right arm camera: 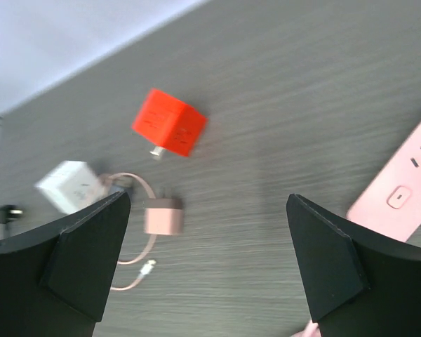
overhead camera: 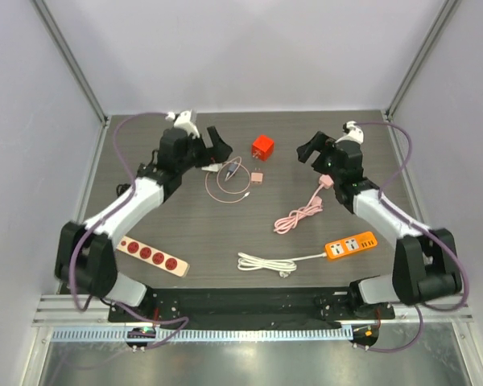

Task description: Pull the plug off the socket

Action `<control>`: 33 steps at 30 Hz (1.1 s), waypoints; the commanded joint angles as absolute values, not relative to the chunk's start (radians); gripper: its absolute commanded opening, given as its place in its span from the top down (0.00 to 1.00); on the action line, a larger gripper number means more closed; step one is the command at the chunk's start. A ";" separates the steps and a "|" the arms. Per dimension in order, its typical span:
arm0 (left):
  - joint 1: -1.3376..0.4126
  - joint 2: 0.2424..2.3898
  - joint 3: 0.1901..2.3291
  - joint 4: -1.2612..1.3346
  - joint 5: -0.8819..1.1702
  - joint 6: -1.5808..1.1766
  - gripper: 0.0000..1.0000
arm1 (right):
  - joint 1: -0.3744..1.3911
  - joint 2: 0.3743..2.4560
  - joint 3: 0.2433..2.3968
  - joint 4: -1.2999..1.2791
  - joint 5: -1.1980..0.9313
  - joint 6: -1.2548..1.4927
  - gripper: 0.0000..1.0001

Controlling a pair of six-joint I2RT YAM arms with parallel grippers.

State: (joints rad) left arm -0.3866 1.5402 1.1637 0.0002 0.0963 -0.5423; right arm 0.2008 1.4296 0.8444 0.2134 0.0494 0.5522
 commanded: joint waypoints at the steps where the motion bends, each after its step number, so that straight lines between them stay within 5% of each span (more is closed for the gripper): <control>1: -0.425 1.350 0.932 0.119 0.133 -0.667 0.00 | 0.202 1.265 0.807 0.233 0.051 0.624 0.00; 7: -0.426 1.016 0.453 0.345 0.190 -0.845 0.00 | 0.225 1.060 0.585 0.235 -0.092 0.738 0.00; 19: -0.425 0.314 -0.042 0.370 0.207 -1.199 0.00 | 0.229 0.392 0.013 0.165 -0.209 0.958 0.00; 24: -0.425 -0.050 -0.058 0.025 0.236 -1.210 0.00 | 0.229 0.105 0.003 -0.112 -0.210 0.991 0.00; 33: -0.426 -0.047 -0.057 0.026 0.380 -1.212 0.00 | 0.229 0.026 -0.113 -0.189 -0.259 1.029 0.01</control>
